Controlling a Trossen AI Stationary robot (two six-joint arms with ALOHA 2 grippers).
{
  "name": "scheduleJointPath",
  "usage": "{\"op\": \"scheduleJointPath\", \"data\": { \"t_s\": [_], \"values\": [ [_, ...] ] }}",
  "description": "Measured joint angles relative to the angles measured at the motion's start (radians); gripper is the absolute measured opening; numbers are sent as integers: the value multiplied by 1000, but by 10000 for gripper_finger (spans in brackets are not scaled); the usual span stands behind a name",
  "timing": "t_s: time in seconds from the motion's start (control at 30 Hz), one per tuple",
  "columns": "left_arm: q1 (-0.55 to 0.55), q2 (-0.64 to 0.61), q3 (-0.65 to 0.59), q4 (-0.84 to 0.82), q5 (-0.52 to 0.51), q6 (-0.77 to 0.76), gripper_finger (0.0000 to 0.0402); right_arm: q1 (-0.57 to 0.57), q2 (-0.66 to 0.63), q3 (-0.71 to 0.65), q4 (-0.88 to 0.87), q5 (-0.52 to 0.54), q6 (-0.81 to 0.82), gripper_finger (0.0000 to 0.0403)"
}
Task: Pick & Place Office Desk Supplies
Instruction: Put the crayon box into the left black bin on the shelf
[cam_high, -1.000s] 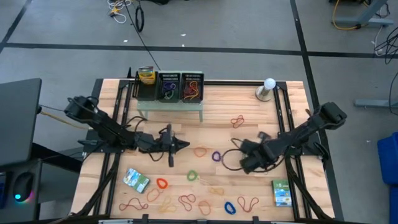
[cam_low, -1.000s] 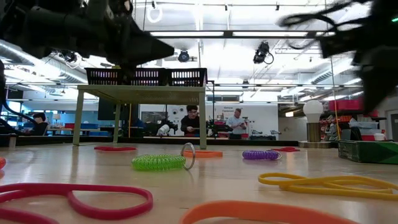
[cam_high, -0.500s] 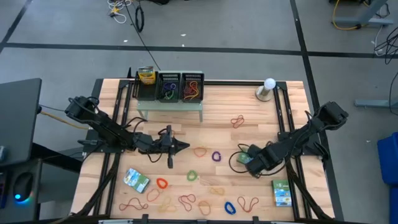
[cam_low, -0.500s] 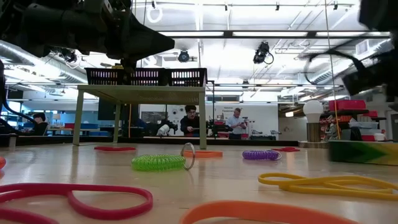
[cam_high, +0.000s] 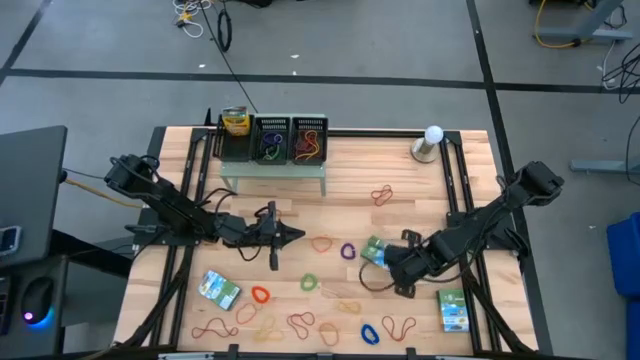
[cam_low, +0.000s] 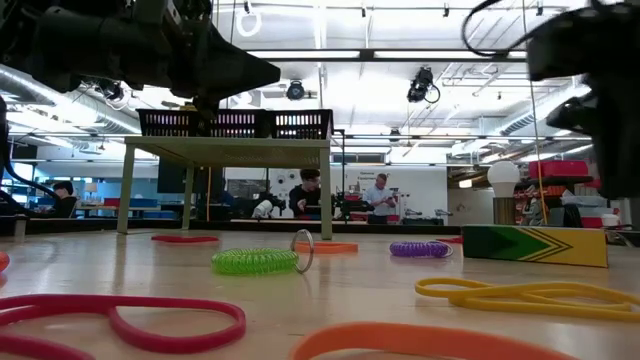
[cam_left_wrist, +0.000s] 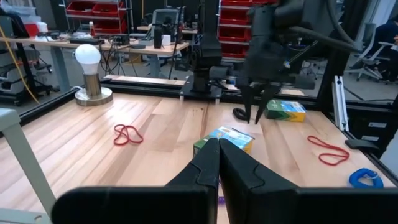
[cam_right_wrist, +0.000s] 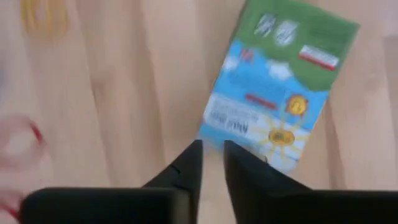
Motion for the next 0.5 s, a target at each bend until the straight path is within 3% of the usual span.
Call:
{"op": "scheduleJointPath", "data": {
  "t_s": [0.13,0.3,0.4,0.5],
  "values": [
    [0,0,0,-6,0,0,11,56,47,-1,-37,39,-140,134],
    [1,0,0,-8,0,1,11,124,109,-2,-61,232,-249,205],
    [2,0,0,-9,0,1,11,152,143,-2,-61,309,-329,232],
    [2,0,0,-10,0,1,11,164,179,-2,-60,317,-415,241]
  ]
}}
